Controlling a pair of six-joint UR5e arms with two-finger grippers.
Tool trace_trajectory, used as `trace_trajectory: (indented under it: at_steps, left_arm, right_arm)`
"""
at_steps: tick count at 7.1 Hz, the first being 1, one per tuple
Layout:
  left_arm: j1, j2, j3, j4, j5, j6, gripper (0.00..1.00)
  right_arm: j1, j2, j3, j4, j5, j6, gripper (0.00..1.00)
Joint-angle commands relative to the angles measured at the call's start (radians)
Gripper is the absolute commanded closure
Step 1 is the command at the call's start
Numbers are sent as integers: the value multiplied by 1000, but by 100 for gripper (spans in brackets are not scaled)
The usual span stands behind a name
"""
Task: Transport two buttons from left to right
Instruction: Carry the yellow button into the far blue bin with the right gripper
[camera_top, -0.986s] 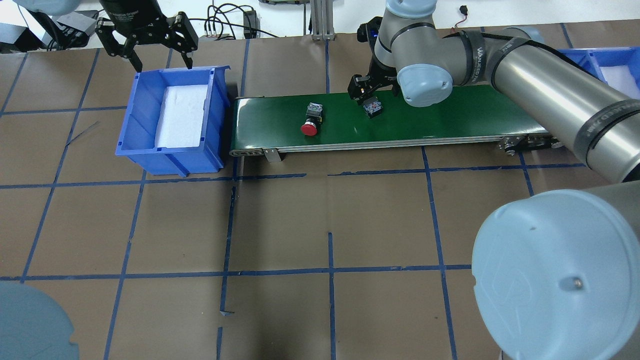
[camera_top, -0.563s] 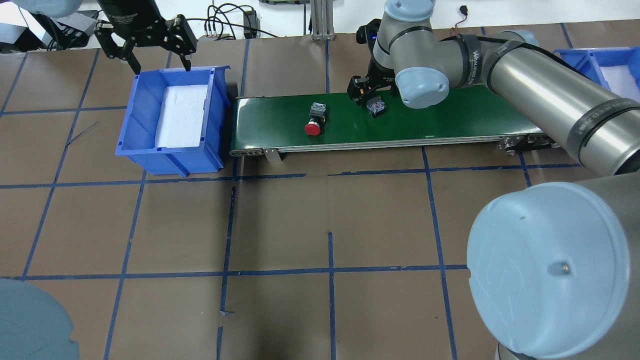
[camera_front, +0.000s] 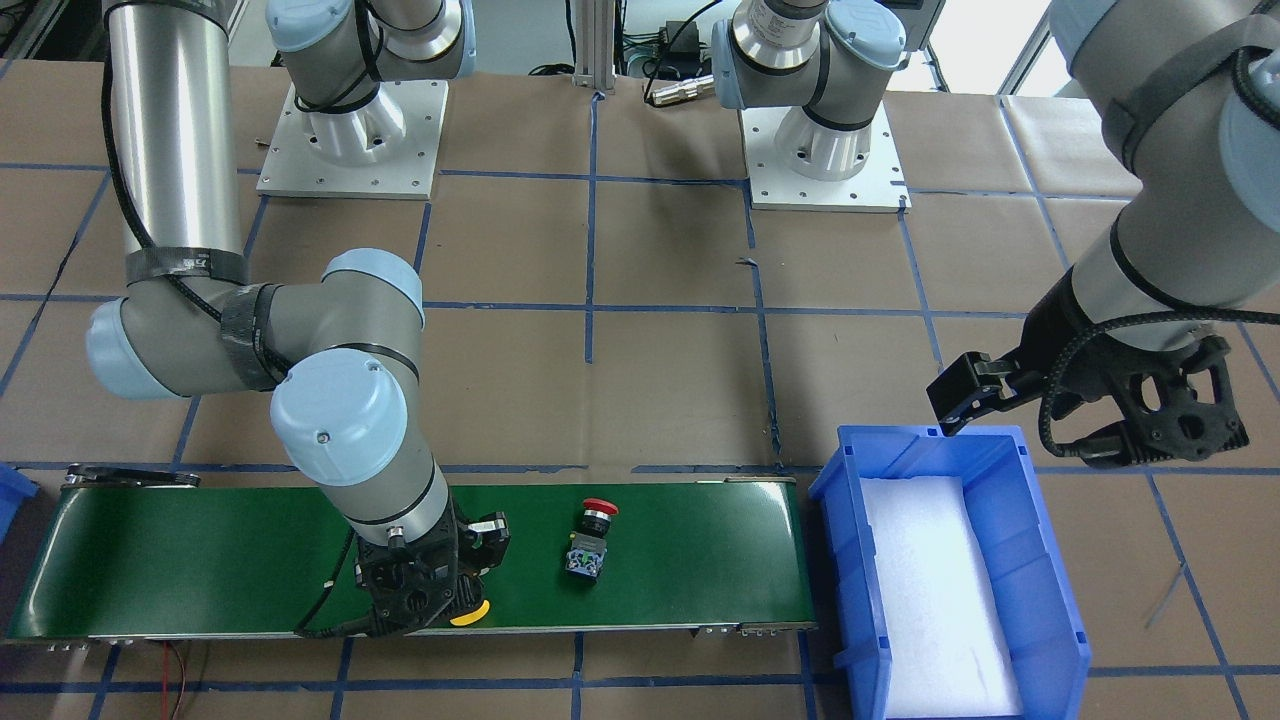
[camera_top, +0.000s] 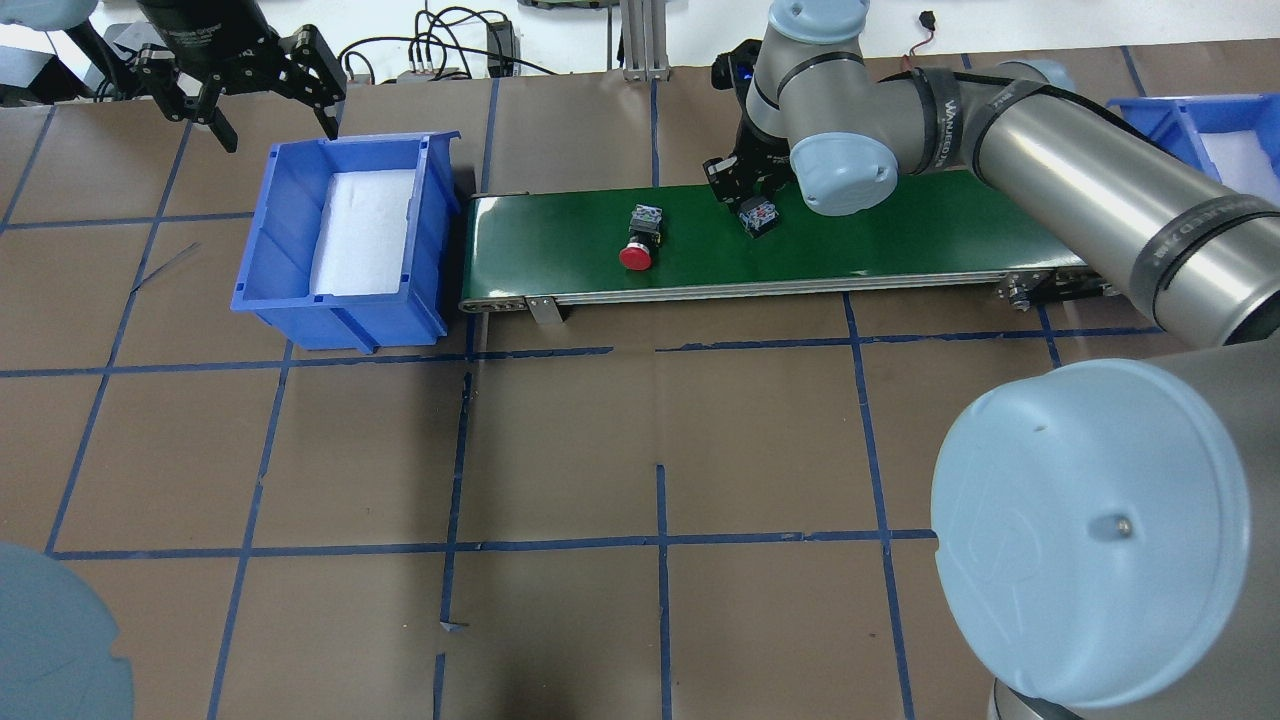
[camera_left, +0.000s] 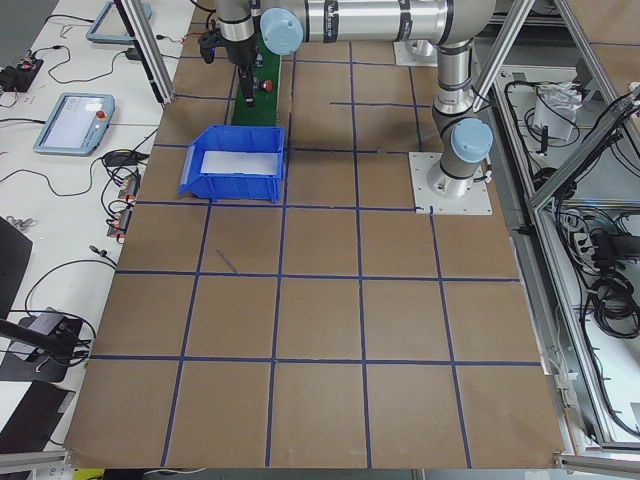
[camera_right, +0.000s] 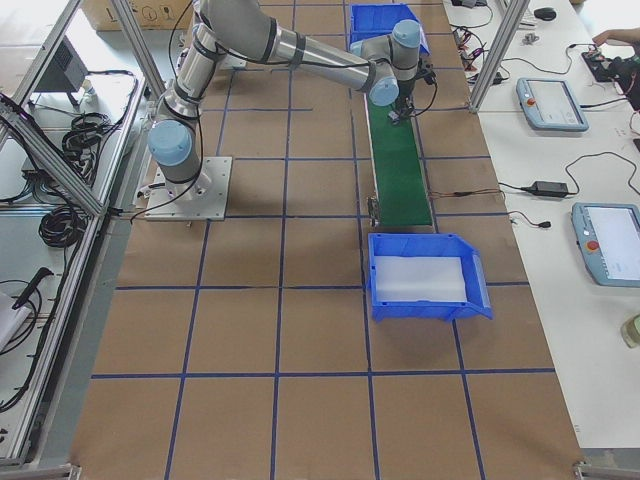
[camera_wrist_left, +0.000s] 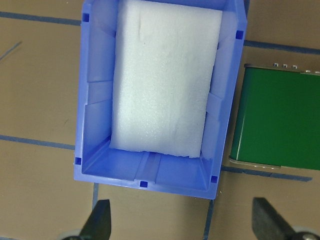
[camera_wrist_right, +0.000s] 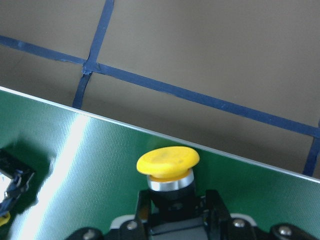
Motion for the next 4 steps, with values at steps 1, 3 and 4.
trace_trajectory:
  at_steps: [1,3,4]
  left_arm:
    - [-6,6,-2,-1,-4,1,0]
    - [-6,9,-2,-3,-1,1,0]
    - [-6,10,-2,-3,-1,-1,0]
  right_arm:
    - [-27,-21,-18,55,-7,-62,85]
    - [-123,-79,-72,234,-3,-209,85]
    - [-202,-119,-75,309,2,-301,85]
